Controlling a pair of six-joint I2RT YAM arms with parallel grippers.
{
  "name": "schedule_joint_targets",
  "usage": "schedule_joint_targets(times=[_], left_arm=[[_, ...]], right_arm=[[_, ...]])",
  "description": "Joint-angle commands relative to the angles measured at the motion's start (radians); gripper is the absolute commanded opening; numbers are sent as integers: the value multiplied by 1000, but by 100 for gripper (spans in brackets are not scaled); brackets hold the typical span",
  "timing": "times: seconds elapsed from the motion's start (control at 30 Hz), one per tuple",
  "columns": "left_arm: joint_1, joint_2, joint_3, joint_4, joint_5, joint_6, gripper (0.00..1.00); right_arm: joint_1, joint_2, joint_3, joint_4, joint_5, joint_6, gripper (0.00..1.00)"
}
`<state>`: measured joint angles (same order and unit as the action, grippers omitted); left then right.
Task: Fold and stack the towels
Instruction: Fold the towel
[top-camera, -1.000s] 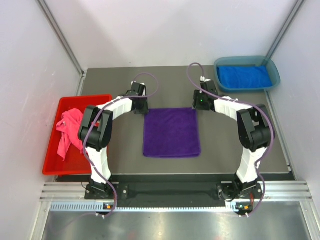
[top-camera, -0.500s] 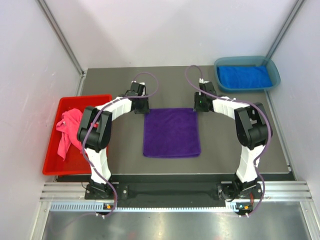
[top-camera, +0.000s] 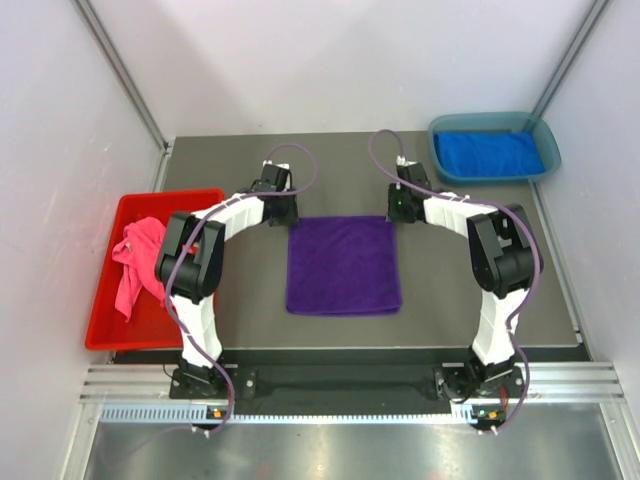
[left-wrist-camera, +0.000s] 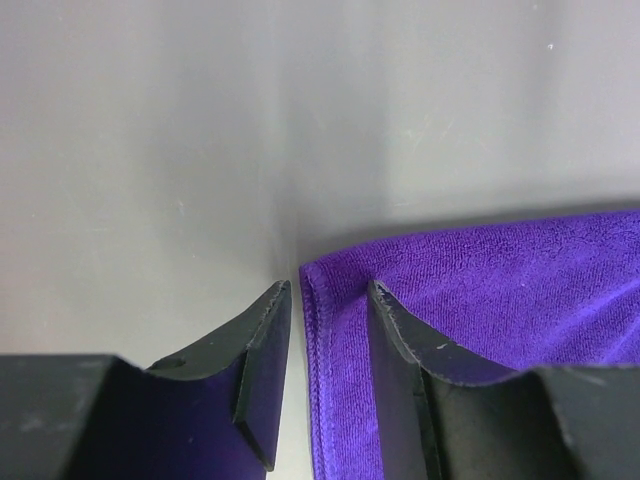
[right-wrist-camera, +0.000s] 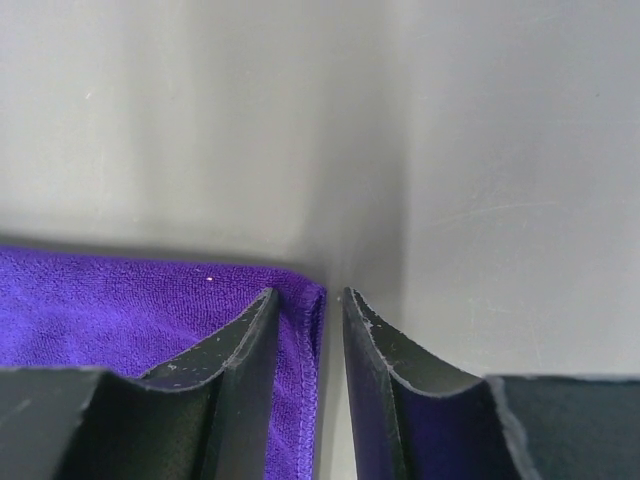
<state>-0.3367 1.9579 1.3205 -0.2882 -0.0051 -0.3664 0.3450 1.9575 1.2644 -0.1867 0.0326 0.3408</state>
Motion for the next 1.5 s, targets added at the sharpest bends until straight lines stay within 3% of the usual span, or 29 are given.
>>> schedule_joint_targets(times=[0.0,0.53,0.97,1.3,1.43,1.47], left_arm=[[-2,-17,-26,79,1,11,42],[-2,7,-27,80,-24,-6,42],[-1,30,-66,112,-33,-57,39],[-2,21,-136,159,-22,-97,25],[-4,7,-171,190,-33,-111,15],[-4,3,-176,202,-33,-111,7]], right_arm=[[11,-23,7,49,-10,4,32],[11,-66,12,30,-10,-11,36],[28,-3,36,3,15,-14,35],[32,9,-3,18,38,-6,25],[34,15,-13,33,33,1,19],[32,14,-16,38,29,6,17]])
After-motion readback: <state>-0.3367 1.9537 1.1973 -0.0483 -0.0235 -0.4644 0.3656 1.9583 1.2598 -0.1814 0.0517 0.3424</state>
